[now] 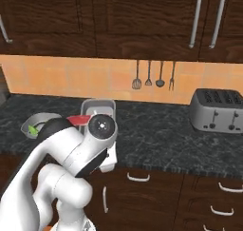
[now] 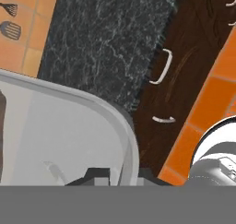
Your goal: Take the meat container that has the steak and place it on the second highest rack of the freezer. Then take the vegetable container that has the lemon wedge and lime and place it on the highest rack of the freezer.
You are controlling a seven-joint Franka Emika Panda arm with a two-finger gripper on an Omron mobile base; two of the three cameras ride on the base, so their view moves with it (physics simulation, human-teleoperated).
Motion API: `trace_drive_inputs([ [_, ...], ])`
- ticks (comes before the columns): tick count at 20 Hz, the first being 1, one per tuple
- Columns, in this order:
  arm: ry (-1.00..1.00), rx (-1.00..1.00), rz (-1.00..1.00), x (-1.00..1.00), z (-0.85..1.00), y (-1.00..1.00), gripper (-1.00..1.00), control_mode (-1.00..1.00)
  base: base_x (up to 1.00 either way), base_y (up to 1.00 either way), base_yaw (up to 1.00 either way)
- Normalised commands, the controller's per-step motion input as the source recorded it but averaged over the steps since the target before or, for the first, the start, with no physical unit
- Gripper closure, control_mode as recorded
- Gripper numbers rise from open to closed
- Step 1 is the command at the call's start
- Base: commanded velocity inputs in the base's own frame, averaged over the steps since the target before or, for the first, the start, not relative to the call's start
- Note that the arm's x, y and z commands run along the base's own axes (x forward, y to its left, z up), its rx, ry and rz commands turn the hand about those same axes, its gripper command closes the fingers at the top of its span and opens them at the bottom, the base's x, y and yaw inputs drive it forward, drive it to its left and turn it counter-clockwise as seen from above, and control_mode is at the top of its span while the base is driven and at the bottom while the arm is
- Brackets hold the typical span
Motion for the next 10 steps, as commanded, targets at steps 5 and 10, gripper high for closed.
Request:
trace_drive_inputs([
  [5, 0.00, 0.00, 0.00, 0.00, 0.00, 0.00, 1.00, 1.00, -0.49, 0.10, -0.47],
  [10, 0.00, 0.00, 0.00, 0.00, 0.00, 0.00, 1.00, 1.00, -0.51, 0.03, -0.57],
])
